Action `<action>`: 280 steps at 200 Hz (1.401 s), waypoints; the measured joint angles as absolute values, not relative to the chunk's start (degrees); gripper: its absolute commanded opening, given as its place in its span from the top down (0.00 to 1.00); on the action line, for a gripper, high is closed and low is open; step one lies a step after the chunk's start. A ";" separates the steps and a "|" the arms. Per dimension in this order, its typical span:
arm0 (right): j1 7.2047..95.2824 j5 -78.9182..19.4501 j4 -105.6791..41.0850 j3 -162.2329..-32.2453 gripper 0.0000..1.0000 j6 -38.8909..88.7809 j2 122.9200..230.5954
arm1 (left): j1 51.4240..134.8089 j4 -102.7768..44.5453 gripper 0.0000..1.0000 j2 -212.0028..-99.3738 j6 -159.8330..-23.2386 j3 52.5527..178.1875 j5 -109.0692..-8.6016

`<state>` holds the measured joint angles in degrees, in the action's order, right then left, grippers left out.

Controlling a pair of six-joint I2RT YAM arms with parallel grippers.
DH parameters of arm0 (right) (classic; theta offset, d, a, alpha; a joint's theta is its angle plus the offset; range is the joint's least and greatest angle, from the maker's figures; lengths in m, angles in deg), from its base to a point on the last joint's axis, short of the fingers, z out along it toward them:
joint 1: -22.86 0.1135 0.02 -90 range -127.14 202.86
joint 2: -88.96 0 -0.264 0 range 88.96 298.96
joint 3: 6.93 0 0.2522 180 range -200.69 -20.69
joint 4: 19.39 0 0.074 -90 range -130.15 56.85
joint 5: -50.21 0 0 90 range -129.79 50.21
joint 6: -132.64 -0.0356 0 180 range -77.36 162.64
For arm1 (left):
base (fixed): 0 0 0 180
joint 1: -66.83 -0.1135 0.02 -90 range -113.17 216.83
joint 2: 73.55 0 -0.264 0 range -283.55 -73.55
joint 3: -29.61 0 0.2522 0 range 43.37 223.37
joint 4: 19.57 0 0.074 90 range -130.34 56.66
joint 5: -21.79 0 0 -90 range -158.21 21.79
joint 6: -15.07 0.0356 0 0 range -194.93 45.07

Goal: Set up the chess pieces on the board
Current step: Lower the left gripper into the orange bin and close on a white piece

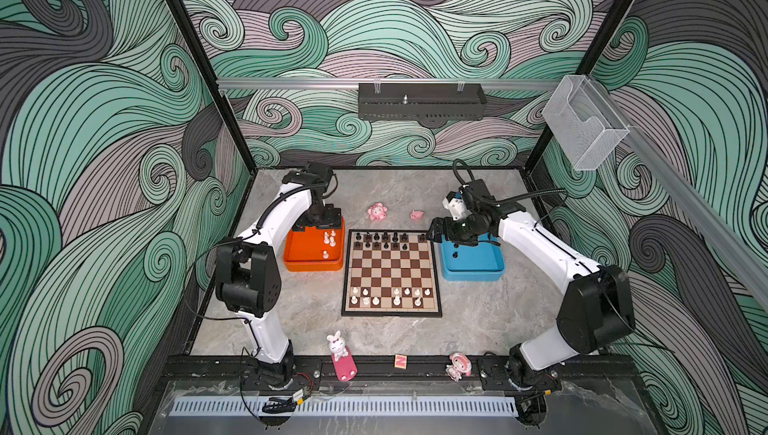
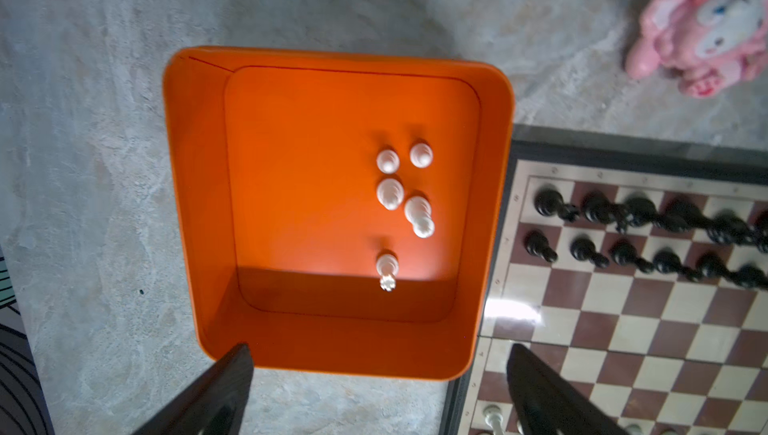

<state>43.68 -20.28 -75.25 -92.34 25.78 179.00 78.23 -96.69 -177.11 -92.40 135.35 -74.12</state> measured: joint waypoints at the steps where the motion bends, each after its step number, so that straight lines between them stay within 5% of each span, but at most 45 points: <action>1: 43.74 -20.28 -75.23 -92.34 0.04 25.74 179.06 | 78.09 -96.71 0.06 -177.27 -92.40 135.44 -74.10; 152: 43.37 -21.90 -75.21 -93.04 0.03 26.48 183.50 | 74.38 -96.29 0.48 -196.52 -92.82 146.96 -72.44; 280: 41.54 -21.79 -75.15 -93.04 0.03 27.53 184.66 | 74.33 -95.86 0.56 -200.26 -93.41 147.18 -70.80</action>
